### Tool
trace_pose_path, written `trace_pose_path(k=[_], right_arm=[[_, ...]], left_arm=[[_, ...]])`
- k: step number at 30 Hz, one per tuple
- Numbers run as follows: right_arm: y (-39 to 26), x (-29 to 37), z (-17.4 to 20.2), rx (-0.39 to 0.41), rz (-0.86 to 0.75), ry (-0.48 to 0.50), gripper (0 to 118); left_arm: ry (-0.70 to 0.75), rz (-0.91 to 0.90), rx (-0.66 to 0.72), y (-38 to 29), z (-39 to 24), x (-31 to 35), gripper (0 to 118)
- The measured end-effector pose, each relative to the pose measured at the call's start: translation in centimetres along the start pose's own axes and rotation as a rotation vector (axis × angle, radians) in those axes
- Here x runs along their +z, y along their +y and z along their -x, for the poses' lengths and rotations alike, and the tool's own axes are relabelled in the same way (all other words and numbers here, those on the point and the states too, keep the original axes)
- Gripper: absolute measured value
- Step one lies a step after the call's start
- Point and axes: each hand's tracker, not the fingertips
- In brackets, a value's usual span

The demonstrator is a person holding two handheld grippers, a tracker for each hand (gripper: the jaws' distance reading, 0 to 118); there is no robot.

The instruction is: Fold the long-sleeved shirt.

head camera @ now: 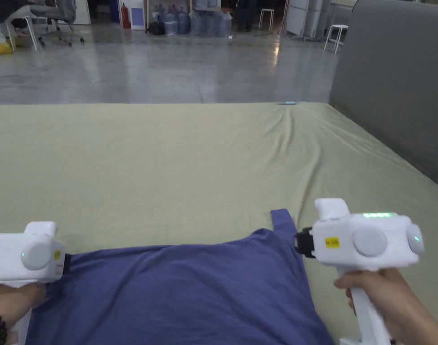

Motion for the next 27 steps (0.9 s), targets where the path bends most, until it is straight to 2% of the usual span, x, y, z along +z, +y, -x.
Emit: trace_pose_path(k=[1,2,3,4,9,12,13,14,17,18,19,20,23,27], right_arm=[[1.6,-1.4,0.2,0.028,0.017,-0.015,10],[3.1,-3.1,0.5,0.063,0.037,-0.039,40],[4.5,-4.4,0.8,0.076,0.046,-0.054,76],[5.5,-6.0,0.9,0.088,0.087,-0.053,85],[7.1,-13.9,1.5,0.074,0.321,-0.021,83],[5.6,-16.7,2.2,0.112,0.390,-0.072,66],[5.2,-17.4,2.4,0.138,0.413,-0.100,66],[4.5,-17.8,2.6,0.147,0.434,-0.091,48],[4.5,-17.0,3.1,0.154,0.395,-0.093,38],[4.5,-16.9,3.1,0.119,0.402,-0.039,16],[4.5,-16.9,2.6,0.078,0.425,-0.009,2],[4.4,-16.6,2.9,0.102,0.403,-0.067,2],[4.3,-14.5,3.4,0.134,0.367,-0.070,2],[6.7,-7.4,3.1,0.094,0.200,0.007,2]], left_arm=[[-0.008,-0.003,-0.003,0.2,0.5,0.1,0],[-0.008,-0.005,-0.008,-0.1,0.5,0.6,0],[-0.007,-0.007,-0.014,-0.4,0.4,1.0,0],[-0.005,-0.012,-0.017,-0.6,0.3,1.3,0],[-0.020,-0.013,0.000,-0.1,0.7,1.2,0],[-0.030,-0.003,-0.001,-0.4,0.0,1.1,0],[-0.026,0.001,-0.007,-0.2,-0.1,0.9,0],[-0.018,0.004,-0.015,-0.3,-0.3,0.8,0],[-0.013,0.010,-0.029,-0.1,-0.6,0.7,0],[-0.014,0.013,-0.034,0.0,-0.8,0.8,0],[-0.021,0.016,-0.036,-0.1,-0.8,0.8,0],[-0.028,0.018,-0.033,-0.2,-0.9,1.0,0],[-0.019,-0.003,-0.023,-0.2,-0.9,2.7,0],[-0.013,-0.119,0.026,1.5,0.9,7.6,0]])
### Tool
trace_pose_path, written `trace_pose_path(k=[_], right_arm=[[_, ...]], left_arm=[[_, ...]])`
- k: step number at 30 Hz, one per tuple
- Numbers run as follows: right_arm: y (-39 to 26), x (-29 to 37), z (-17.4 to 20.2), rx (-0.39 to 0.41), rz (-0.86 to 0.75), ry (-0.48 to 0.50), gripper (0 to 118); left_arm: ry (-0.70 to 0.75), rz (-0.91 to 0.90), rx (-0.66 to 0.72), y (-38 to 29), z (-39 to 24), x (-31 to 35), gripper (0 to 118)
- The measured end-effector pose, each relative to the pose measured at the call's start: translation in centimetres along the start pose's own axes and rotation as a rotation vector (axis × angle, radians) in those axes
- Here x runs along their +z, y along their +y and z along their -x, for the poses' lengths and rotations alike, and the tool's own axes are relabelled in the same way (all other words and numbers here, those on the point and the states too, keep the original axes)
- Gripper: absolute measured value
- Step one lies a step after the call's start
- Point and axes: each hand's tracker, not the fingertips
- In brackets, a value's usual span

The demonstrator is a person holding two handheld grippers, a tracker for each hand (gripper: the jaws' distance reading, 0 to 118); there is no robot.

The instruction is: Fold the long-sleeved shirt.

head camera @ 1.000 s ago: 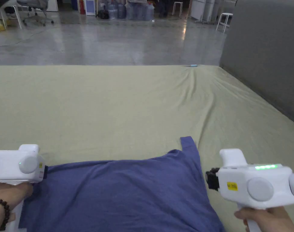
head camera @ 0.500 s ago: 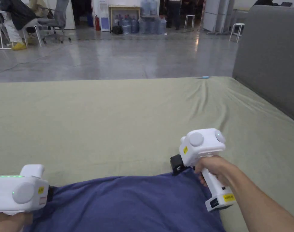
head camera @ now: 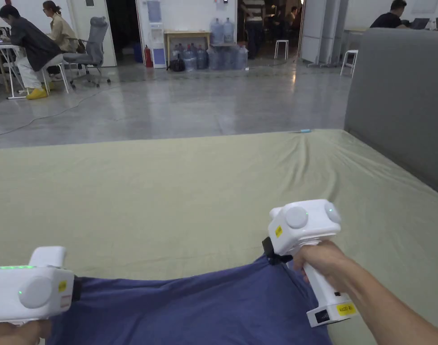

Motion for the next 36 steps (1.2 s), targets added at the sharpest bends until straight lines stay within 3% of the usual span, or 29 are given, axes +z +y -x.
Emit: trace_pose_path(k=[9,14,19,23,29,36], right_arm=[[6.7,20.4,1.7,0.109,-0.380,-0.021,2],[12.5,30.2,3.2,0.099,-0.578,-0.030,2],[18.3,36.3,4.6,0.113,-0.702,-0.113,2],[21.4,39.7,5.2,0.061,-0.811,-0.110,2],[23.1,41.1,5.3,0.029,-0.856,-0.143,2],[21.4,35.1,3.0,-0.013,-0.784,-0.130,2]], left_arm=[[-0.068,-0.325,0.105,10.3,3.2,14.7,0],[-0.035,-0.481,0.130,17.9,4.0,20.5,0],[-0.010,-0.548,0.146,24.9,4.2,24.1,0],[-0.024,-0.584,0.205,28.7,4.6,25.7,0],[0.006,-0.626,0.144,31.5,3.4,26.2,0],[0.002,-0.575,0.090,30.1,2.3,21.1,0]])
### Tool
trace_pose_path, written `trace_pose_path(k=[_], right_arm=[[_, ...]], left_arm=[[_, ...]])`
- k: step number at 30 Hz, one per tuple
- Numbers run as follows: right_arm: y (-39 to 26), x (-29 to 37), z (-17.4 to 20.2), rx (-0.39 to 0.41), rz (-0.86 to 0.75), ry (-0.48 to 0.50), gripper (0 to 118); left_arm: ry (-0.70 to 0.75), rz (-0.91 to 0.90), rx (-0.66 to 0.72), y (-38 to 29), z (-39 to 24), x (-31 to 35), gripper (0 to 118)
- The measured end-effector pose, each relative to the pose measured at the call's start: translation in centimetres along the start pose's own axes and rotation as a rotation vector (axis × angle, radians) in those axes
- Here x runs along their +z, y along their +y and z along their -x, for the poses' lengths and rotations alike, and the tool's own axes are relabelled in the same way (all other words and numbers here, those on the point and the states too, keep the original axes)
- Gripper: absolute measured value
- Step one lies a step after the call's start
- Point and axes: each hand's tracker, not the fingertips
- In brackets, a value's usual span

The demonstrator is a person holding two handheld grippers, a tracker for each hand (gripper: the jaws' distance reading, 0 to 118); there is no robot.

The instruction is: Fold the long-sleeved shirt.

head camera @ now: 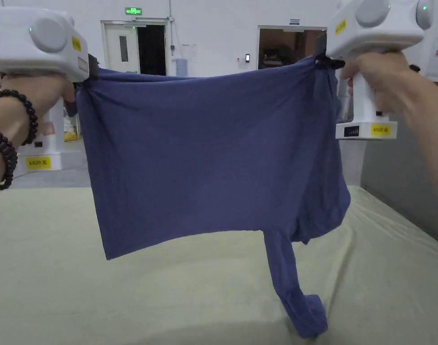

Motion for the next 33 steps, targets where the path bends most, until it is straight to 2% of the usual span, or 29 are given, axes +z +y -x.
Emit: trace_pose_path(k=[9,15,18,21,24,26,30,33], right_arm=[[-12.4,-4.7,-2.7,-0.100,0.187,0.009,2],[-13.6,-0.9,-4.2,-0.119,0.173,0.013,2],[-14.7,2.9,-4.2,-0.074,0.167,0.030,2],[-17.2,7.7,-3.9,-0.012,0.157,0.039,2],[-21.7,12.8,-3.7,0.070,0.158,0.061,2],[-25.2,15.5,-3.8,0.088,0.225,0.066,2],[-33.8,19.8,-4.5,0.063,0.419,0.104,2],[-39.9,22.2,-5.1,0.092,0.598,0.138,2]], left_arm=[[-0.085,0.131,-0.045,-11.2,-1.6,-3.6,0],[-0.109,0.135,-0.052,-13.3,-1.3,0.1,0],[-0.125,0.110,-0.027,-14.0,-0.7,3.5,0],[-0.118,0.091,-0.091,-16.4,-0.7,7.8,0],[-0.117,0.107,-0.097,-20.4,-0.2,12.3,0],[-0.148,0.151,-0.082,-23.9,1.0,13.8,0],[-0.160,0.321,-0.080,-31.6,1.6,18.5,0],[-0.170,0.453,-0.064,-37.1,2.5,21.3,0]])
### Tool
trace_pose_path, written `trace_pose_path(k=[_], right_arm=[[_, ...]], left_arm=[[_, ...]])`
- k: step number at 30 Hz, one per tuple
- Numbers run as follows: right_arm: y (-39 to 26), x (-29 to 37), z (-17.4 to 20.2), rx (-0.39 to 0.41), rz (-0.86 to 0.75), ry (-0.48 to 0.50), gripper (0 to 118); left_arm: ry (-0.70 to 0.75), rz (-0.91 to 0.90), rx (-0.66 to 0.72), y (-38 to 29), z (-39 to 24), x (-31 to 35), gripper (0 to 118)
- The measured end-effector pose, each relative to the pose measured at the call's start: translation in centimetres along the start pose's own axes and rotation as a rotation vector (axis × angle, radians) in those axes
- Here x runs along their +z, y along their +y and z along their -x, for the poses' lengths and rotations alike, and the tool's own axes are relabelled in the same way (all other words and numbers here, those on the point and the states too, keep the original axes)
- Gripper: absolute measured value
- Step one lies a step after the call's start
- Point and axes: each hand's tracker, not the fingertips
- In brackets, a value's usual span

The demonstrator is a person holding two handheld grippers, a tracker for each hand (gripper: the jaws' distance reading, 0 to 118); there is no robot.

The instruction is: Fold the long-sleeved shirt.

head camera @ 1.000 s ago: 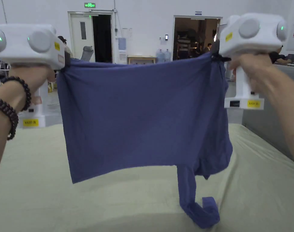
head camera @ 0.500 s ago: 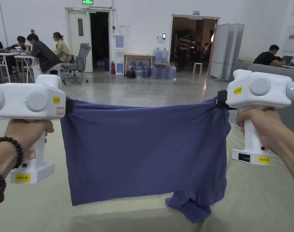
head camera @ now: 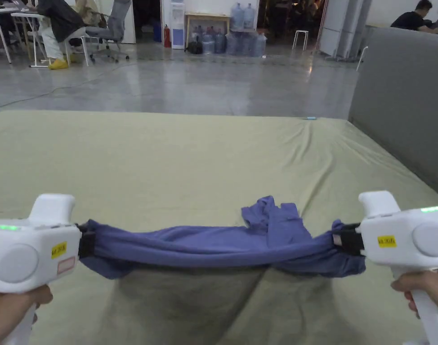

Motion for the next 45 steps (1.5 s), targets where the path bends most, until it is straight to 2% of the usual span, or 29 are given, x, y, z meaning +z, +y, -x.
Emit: trace_pose_path(k=[4,8,10,14,17,19,21,22,23,24,25,26,27,29,30,31,32,33,34,35,37,42,45], right_arm=[[-6.7,-2.7,-0.4,0.061,0.242,0.081,2],[-11.2,-4.8,0.3,0.157,0.415,0.088,2],[-12.6,-5.1,0.3,0.116,0.474,0.113,2],[-14.2,-5.0,0.1,0.140,0.502,0.124,2],[-13.7,-4.8,-0.3,0.108,0.515,0.135,2],[-13.7,-4.4,0.2,0.162,0.554,0.147,2],[-13.6,-4.4,0.4,0.179,0.555,0.140,3],[-13.4,-4.3,0.3,0.180,0.547,0.140,8],[-13.1,-4.0,0.4,0.173,0.528,0.133,27],[-12.7,-3.6,0.3,0.166,0.516,0.130,69],[-12.3,-2.8,0.0,0.134,0.477,0.147,97],[-11.8,-2.1,-0.1,0.122,0.428,0.146,108],[-11.2,-1.2,-0.2,0.110,0.358,0.155,108],[-9.8,-0.3,-0.7,0.087,0.272,0.131,107],[-8.8,-0.3,-0.7,0.069,0.281,0.099,97],[-8.0,-0.3,-0.8,0.043,0.292,0.080,64],[-7.2,-0.2,-1.1,0.010,0.282,0.066,6],[-6.4,-0.3,-1.3,-0.001,0.250,0.069,0],[-5.7,-0.7,-1.3,0.016,0.232,0.045,0],[-4.6,-1.3,-1.0,0.008,0.204,0.061,0],[-2.0,-3.0,-0.7,0.041,0.213,0.057,0],[9.2,-12.9,-1.7,0.072,0.166,0.028,0],[15.5,-19.0,-2.9,0.047,0.180,-0.006,0]], left_arm=[[-0.037,0.236,-0.015,-6.8,0.2,-1.0,0],[-0.043,0.419,-0.099,-11.2,-0.3,-2.2,0],[-0.054,0.477,-0.108,-12.5,-0.6,-2.1,0],[-0.080,0.531,-0.142,-14.0,-1.1,-1.5,0],[-0.079,0.530,-0.171,-14.0,-1.7,-1.1,0],[-0.088,0.540,-0.177,-13.6,-1.8,-1.0,0],[-0.100,0.545,-0.186,-13.5,-1.8,-0.8,0],[-0.112,0.543,-0.184,-13.2,-1.8,-0.7,0],[-0.124,0.527,-0.156,-12.8,-1.6,-0.4,4],[-0.134,0.508,-0.121,-12.2,-1.5,-0.1,41],[-0.125,0.481,-0.101,-11.6,-1.3,0.5,89],[-0.134,0.470,-0.094,-11.1,-1.0,0.8,118],[-0.138,0.457,-0.087,-10.5,-0.9,1.2,113],[-0.142,0.354,-0.056,-9.4,0.2,0.7,111],[-0.134,0.376,-0.058,-8.7,0.4,0.2,106],[-0.124,0.380,-0.057,-8.0,0.5,-0.2,89],[-0.112,0.360,-0.055,-7.3,0.6,-0.5,55],[-0.110,0.294,-0.075,-5.8,-0.6,0.3,0],[-0.097,0.262,-0.102,-5.0,-0.9,-0.3,0],[-0.061,0.250,-0.124,-4.3,-1.2,-1.4,0],[-0.056,0.225,-0.115,-2.8,-1.5,-3.2,0],[-0.082,0.227,-0.073,0.7,-0.8,-11.1,0],[-0.037,0.212,-0.083,1.6,-2.0,-13.6,0]])
